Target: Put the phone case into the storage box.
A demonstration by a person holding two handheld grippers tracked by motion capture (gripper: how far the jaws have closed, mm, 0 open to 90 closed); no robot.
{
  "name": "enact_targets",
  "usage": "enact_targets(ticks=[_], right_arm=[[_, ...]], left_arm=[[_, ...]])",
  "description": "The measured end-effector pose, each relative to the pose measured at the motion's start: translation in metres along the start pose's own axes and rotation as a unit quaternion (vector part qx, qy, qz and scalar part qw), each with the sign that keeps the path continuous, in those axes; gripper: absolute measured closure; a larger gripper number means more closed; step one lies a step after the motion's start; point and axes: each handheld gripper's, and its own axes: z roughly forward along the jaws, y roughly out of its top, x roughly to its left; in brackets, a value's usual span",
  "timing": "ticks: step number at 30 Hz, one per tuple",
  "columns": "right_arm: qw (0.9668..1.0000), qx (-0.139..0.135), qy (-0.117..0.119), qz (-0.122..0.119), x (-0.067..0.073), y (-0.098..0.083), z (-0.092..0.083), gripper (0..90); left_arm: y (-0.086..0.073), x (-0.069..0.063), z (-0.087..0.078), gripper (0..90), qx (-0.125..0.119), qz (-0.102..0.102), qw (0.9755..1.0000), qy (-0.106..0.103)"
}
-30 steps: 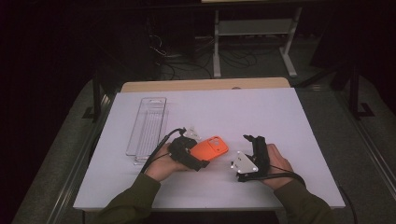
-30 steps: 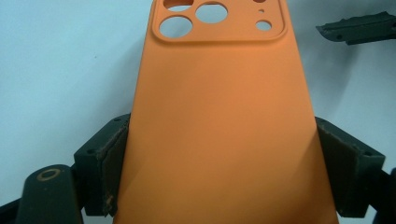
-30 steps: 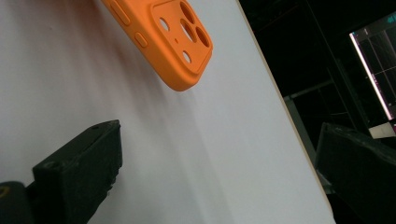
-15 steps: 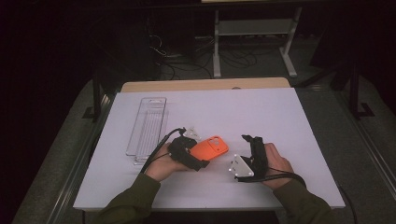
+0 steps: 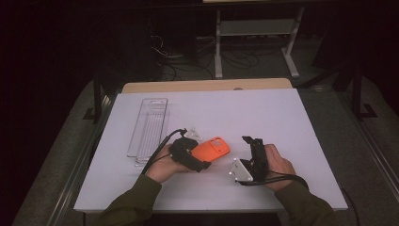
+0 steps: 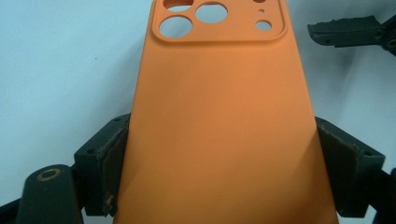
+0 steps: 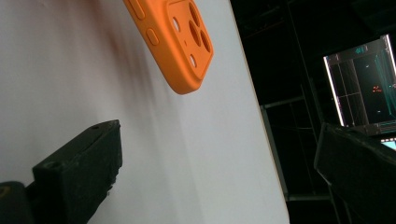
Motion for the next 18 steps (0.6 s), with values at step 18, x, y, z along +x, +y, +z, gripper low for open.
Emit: enact_targets(ticks=[18], right_arm=[[0.9985,0.002,-0.02,-0.052,0.0049,0.0037,0.0005,0.3]], left_arm=[[0.0002,0.0007,-0.0009,16.0,0.003,0.003,1.0,-0.001]])
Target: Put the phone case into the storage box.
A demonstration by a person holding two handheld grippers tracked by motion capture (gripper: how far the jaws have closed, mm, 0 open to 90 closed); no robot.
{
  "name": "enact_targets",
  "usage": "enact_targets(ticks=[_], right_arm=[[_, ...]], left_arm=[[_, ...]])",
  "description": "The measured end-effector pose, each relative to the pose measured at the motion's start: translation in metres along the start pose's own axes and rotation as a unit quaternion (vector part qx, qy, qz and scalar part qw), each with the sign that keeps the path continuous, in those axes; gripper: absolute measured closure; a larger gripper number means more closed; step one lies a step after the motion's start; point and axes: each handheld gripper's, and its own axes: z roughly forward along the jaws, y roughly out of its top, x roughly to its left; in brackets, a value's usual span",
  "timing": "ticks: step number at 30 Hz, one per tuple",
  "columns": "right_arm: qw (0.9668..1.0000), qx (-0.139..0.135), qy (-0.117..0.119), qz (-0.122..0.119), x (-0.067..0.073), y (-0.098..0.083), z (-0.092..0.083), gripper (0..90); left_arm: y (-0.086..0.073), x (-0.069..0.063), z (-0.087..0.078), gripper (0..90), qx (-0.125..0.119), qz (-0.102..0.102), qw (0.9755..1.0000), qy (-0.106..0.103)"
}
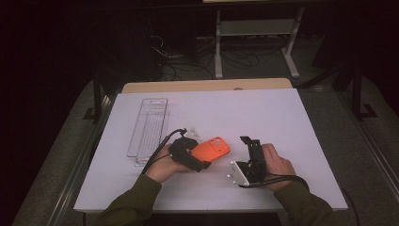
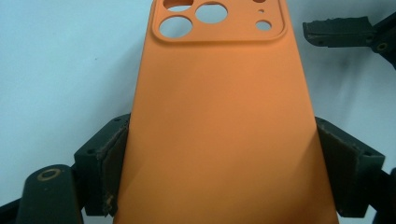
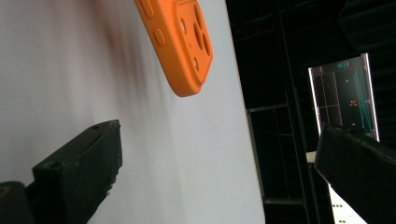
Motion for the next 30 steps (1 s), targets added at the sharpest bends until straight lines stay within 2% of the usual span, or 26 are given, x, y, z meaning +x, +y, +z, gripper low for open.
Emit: enact_targets(ticks=[7,8,9,12,14,15,17,19,22,30], right_arm=[[0.9999,0.001,-0.009,-0.013,0.0025,0.0013,0.0005,0.2],[0.9997,0.002,-0.011,-0.019,0.0027,0.0016,0.0004,0.2],[0.9997,0.002,-0.011,-0.023,0.0031,0.0019,0.0007,0.2],[0.9993,0.005,-0.017,-0.034,0.0051,0.0031,0.0008,0.2],[0.9989,0.004,-0.022,-0.042,0.0053,0.0039,0.0012,0.2],[0.9989,0.006,-0.022,-0.04,0.0063,0.0045,0.0007,0.2],[0.9981,0.004,-0.027,-0.055,0.0065,0.005,0.0015,0.2],[0.9977,0.005,-0.031,-0.061,0.0074,0.0055,0.0016,0.3],[0.9957,0.004,-0.039,-0.085,0.0085,0.0064,0.0022,0.2],[0.9949,-0.004,-0.05,-0.088,0.0091,0.0085,0.0015,0.3]], left_arm=[[0.0002,-0.0007,0.0002,16.0,-0.004,-0.006,1.0,-0.002],[0.0003,-0.0001,-0.0004,16.0,0.001,-0.001,1.0,-0.001],[0.0002,-0.0006,0.0005,16.0,-0.005,-0.006,1.0,-0.002],[0.0003,0.0,0.0,16.0,-0.001,-0.002,1.0,-0.002],[0.0006,0.0021,-0.0022,16.0,0.011,0.014,0.9998,-0.001],[0.0008,0.0028,-0.0028,16.0,0.014,0.017,0.9998,-0.001],[0.001,0.0038,-0.0036,16.0,0.016,0.023,0.9996,0.0],[0.001,0.0036,-0.0037,16.0,0.013,0.02,0.9997,-0.001],[0.0011,0.0039,-0.0035,16.0,0.01,0.022,0.9997,-0.002],[0.0019,0.0042,-0.0051,16.0,0.01,0.019,0.9997,-0.007]])
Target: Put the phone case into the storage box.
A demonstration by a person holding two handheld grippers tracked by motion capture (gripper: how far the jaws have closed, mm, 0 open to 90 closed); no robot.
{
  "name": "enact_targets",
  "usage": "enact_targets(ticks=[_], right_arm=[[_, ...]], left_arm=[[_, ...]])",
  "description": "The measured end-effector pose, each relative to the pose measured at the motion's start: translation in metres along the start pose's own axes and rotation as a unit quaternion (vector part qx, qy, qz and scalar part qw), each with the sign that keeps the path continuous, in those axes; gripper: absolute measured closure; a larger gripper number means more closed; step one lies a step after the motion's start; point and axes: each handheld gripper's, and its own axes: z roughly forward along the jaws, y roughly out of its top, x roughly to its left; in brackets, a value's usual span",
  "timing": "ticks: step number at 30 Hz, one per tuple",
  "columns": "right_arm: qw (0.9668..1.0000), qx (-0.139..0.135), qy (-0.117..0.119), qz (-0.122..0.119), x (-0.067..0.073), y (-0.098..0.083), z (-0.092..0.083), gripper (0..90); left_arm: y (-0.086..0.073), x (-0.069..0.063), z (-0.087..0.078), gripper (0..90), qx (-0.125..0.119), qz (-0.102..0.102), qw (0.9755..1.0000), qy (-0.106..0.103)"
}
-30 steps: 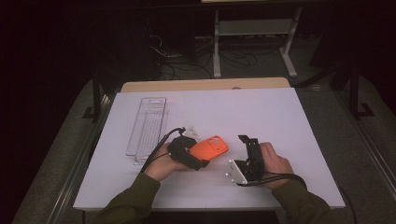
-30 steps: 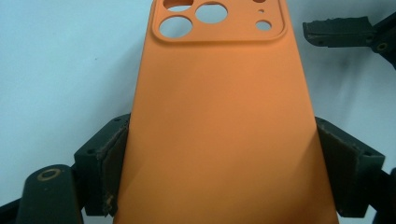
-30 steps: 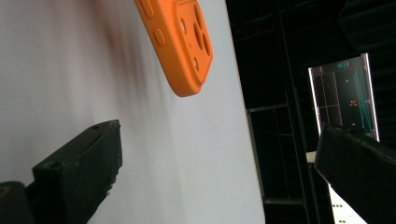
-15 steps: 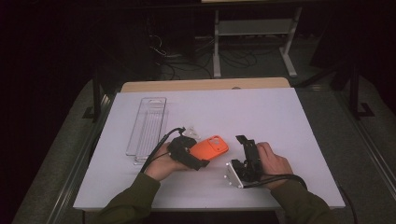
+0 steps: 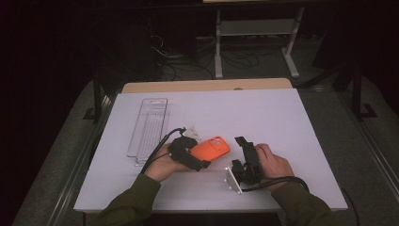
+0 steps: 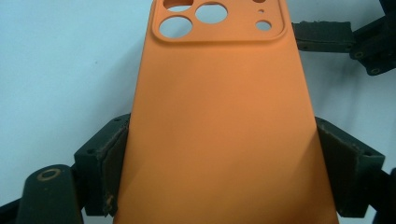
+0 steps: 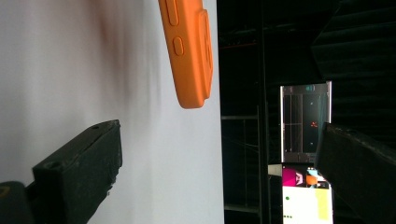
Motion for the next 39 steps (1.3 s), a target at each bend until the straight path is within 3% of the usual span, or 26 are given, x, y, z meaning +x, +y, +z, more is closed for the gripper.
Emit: enact_targets(ticks=[2,10,12,14,22,23,25,26,29,30,33,34,39], right_arm=[[0.9999,-0.005,-0.004,0.008,0.001,0.001,0.0,0.3],[0.9998,-0.017,-0.007,-0.006,0.003,0.01,0.002,0.3],[0.9997,-0.021,-0.006,-0.007,0.004,0.012,0.003,0.4],[0.9997,-0.024,-0.006,-0.006,0.003,0.014,0.003,0.4],[0.9987,-0.043,-0.023,-0.014,0.004,0.028,0.008,0.9],[0.9984,-0.048,-0.027,-0.012,0.005,0.029,0.009,1.0],[0.9977,-0.053,-0.037,-0.021,0.005,0.031,0.01,4.0],[0.9975,-0.057,-0.034,-0.022,0.005,0.032,0.01,4.5],[0.9973,-0.061,-0.032,-0.025,0.005,0.034,0.012,5.4],[0.9974,-0.062,-0.029,-0.025,0.005,0.035,0.013,5.6],[0.9972,-0.063,-0.027,-0.028,0.007,0.038,0.014,7.0],[0.9971,-0.064,-0.029,-0.029,0.008,0.038,0.014,9.2],[0.9971,-0.064,-0.029,-0.029,0.011,0.042,0.01,13.1]], left_arm=[[0.0,-0.001,0.0,16.0,-0.001,-0.001,1.0,-0.001],[0.001,-0.003,0.0,16.0,-0.004,0.005,1.0,-0.005],[0.001,-0.004,0.001,16.0,-0.012,-0.004,0.9999,-0.005],[0.001,-0.002,0.0,16.0,-0.001,0.015,0.9999,-0.005],[0.002,-0.005,0.002,16.0,-0.005,0.015,0.9999,-0.008],[0.002,-0.007,0.003,16.0,-0.013,0.007,0.9999,-0.008],[0.002,-0.006,0.002,16.0,-0.008,0.017,0.9998,-0.009],[0.002,-0.007,0.002,16.0,-0.015,0.008,0.9998,-0.01],[0.002,-0.006,0.002,16.0,-0.017,0.009,0.9998,-0.01],[0.003,-0.004,0.0,16.0,-0.004,0.025,0.9996,-0.009],[0.003,-0.004,0.0,16.0,-0.004,0.026,0.9996,-0.008],[0.003,-0.007,0.002,16.0,-0.017,0.01,0.9998,-0.009],[0.003,-0.007,0.001,16.0,-0.013,0.012,0.9998,-0.01]])
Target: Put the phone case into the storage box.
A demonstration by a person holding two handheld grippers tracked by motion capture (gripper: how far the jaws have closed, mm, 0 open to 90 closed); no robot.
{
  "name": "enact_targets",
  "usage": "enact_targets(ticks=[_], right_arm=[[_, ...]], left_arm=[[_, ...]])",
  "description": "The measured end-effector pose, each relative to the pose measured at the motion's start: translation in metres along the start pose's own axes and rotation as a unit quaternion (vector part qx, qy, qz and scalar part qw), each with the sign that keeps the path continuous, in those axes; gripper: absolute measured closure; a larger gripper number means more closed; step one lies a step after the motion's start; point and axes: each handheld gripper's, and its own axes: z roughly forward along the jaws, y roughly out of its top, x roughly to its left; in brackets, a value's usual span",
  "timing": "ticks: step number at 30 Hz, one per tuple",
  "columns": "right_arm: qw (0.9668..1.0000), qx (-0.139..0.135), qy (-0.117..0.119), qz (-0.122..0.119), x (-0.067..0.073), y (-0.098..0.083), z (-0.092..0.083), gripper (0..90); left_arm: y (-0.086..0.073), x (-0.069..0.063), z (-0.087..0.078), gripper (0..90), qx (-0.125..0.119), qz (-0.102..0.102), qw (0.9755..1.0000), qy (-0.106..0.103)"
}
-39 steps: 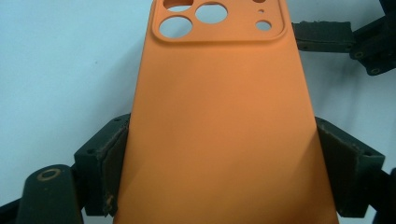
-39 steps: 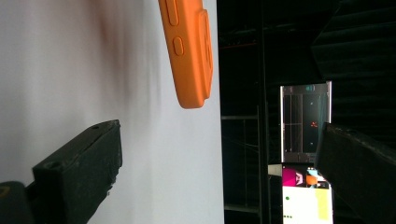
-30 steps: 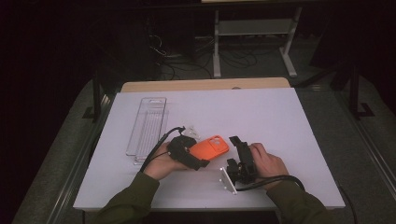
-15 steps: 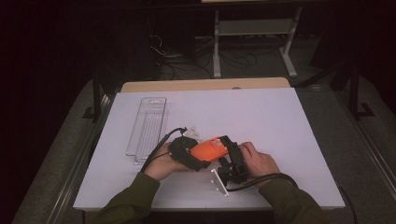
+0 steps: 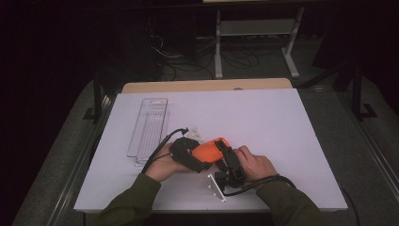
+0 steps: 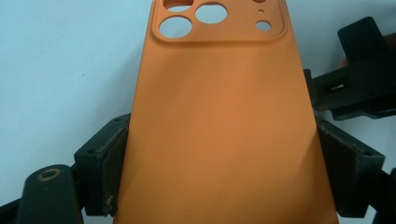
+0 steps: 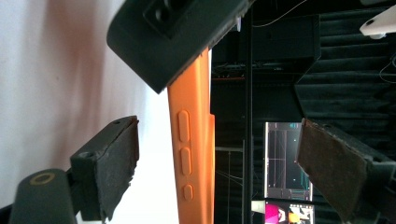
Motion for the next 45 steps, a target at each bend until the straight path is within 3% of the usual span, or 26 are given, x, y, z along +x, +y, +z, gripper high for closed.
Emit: enact_targets(ticks=[3,10,12,16,18,23,32,33,34,45], right_arm=[[1.0,0.001,0.001,0.003,0.0014,0.0024,-0.0006,14.5],[0.9999,-0.002,0.014,0.003,0.0029,0.0076,-0.0014,21.8],[0.9998,-0.001,0.019,0.004,0.0035,0.0082,-0.0014,24.6],[0.9996,0.0,0.027,0.005,0.0043,0.0086,-0.0013,30.1],[0.9995,0.002,0.031,0.006,0.0044,0.0085,-0.0013,32.4],[0.9992,0.003,0.039,0.006,0.0035,0.0079,-0.0017,39.3],[0.9994,-0.001,0.033,0.001,0.0046,0.0084,-0.002,50.2],[0.9995,-0.003,0.032,0.001,0.0046,0.0084,-0.0022,51.1],[0.9995,-0.004,0.03,0.0,0.0047,0.0084,-0.0024,51.5],[0.9995,-0.014,0.027,-0.011,0.0058,0.0095,-0.0042,60.8]], left_arm=[[0.0,0.0011,-0.0012,16.0,0.009,0.012,0.9999,0.0],[0.0,0.0014,-0.0022,16.0,0.009,0.017,0.9998,0.003],[-0.0002,0.0,-0.001,16.0,-0.002,0.005,1.0,0.003],[-0.0002,0.0001,-0.0014,16.0,-0.001,0.007,1.0,0.003],[0.0002,0.0017,-0.003,16.0,0.01,0.019,0.9998,0.003],[0.0003,0.0006,-0.003,16.0,0.005,0.014,0.9999,0.001],[0.0002,0.0001,-0.0025,16.0,0.007,0.014,0.9999,-0.001],[0.0,-0.0014,-0.0012,16.0,-0.002,0.004,1.0,-0.002],[0.0002,0.0003,-0.0025,16.0,0.01,0.017,0.9998,-0.001],[0.0001,-0.0004,-0.0009,16.0,0.01,0.016,0.9998,0.0]])
